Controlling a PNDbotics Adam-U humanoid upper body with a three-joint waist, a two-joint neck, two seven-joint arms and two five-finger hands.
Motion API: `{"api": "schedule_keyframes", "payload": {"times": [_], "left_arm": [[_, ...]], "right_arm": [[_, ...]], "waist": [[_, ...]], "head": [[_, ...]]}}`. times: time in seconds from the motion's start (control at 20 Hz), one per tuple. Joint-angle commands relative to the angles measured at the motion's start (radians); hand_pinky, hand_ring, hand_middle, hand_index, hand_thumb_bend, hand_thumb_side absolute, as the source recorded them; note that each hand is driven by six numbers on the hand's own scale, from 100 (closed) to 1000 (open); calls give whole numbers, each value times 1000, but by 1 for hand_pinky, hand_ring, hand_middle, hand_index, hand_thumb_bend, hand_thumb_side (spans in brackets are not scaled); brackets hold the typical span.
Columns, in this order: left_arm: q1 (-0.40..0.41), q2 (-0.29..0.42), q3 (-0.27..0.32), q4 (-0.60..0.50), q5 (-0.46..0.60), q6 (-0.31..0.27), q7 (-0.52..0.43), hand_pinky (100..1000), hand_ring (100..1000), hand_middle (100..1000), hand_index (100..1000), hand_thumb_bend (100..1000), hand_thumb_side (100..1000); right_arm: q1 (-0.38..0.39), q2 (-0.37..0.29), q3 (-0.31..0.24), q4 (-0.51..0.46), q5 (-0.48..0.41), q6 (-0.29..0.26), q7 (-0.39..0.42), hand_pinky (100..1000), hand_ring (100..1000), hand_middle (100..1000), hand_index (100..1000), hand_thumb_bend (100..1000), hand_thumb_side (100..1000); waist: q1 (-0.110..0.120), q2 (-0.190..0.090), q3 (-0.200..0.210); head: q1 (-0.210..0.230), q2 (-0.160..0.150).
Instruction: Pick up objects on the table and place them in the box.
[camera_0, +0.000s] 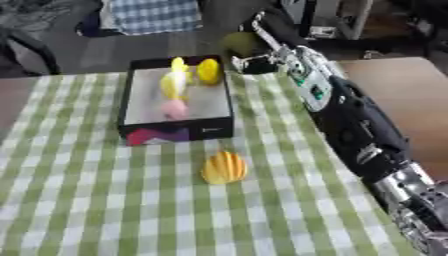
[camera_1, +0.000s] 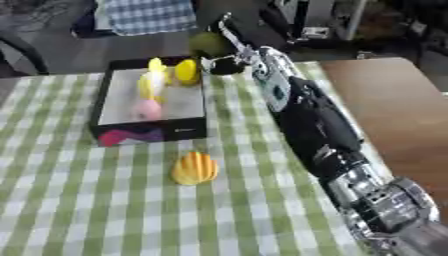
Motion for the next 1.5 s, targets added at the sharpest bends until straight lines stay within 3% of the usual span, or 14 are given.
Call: {"api": "schedule_keyframes", "payload": {"times": [0.05, 0.45, 0.55, 0.6, 0.65, 0.7, 0.8, 0.95, 1.2, 1.5], "left_arm": [[-23, 4, -6, -14, 5, -4, -13, 729, 594, 653, 831, 568, 674], [-43, -8, -11, -15, 11, -9, -32, 731, 591, 648, 831, 566, 675], [-44, -10, -11, -15, 12, -10, -33, 731, 589, 646, 831, 567, 674], [-44, -10, -11, -15, 12, -10, -34, 732, 588, 645, 831, 566, 674], [-44, -10, -11, -15, 12, -10, -35, 732, 588, 645, 831, 566, 674], [-44, -10, -11, -16, 13, -11, -35, 732, 587, 644, 832, 566, 674], [-42, -9, -11, -16, 12, -11, -37, 732, 586, 643, 833, 565, 675], [-39, -8, -10, -15, 12, -10, -36, 730, 578, 639, 834, 578, 672], [-25, -4, -8, -13, 8, -5, -28, 728, 565, 636, 833, 586, 670], [14, 12, 4, -9, 0, -1, -17, 731, 567, 638, 833, 581, 672]], "right_arm": [[-38, 51, -16, 42, 34, 11, 34, 805, 498, 418, 518, 100, 230], [-34, 143, -35, 88, 136, -2, 66, 815, 554, 485, 582, 100, 244], [-31, 150, -33, 92, 152, -5, 70, 830, 626, 576, 683, 100, 283], [-29, 153, -31, 92, 161, -6, 74, 854, 730, 705, 802, 100, 357], [-28, 154, -29, 92, 172, -7, 80, 866, 766, 754, 847, 126, 415], [-27, 154, -26, 91, 185, -6, 86, 894, 838, 837, 921, 319, 537], [-27, 152, -22, 83, 215, 1, 95, 925, 897, 904, 966, 426, 596], [-24, 147, -24, 62, 259, 19, 74, 937, 920, 939, 976, 463, 621], [-7, 127, -16, 0, 252, 17, 13, 928, 898, 919, 974, 393, 601], [48, 43, 45, -146, 161, -49, -51, 895, 825, 840, 943, 227, 482]], "waist": [[-7, 8, 30], [-11, 17, 69], [-11, 18, 71], [-12, 18, 71], [-12, 19, 71], [-12, 19, 70], [-12, 19, 68], [-11, 18, 62], [-10, 11, 35], [-21, -11, -28]], "head": [[-61, -25], [-108, -41], [-110, -41], [-110, -41], [-109, -40], [-108, -39], [-107, -38], [-106, -36], [-92, -27], [-39, -1]]}}
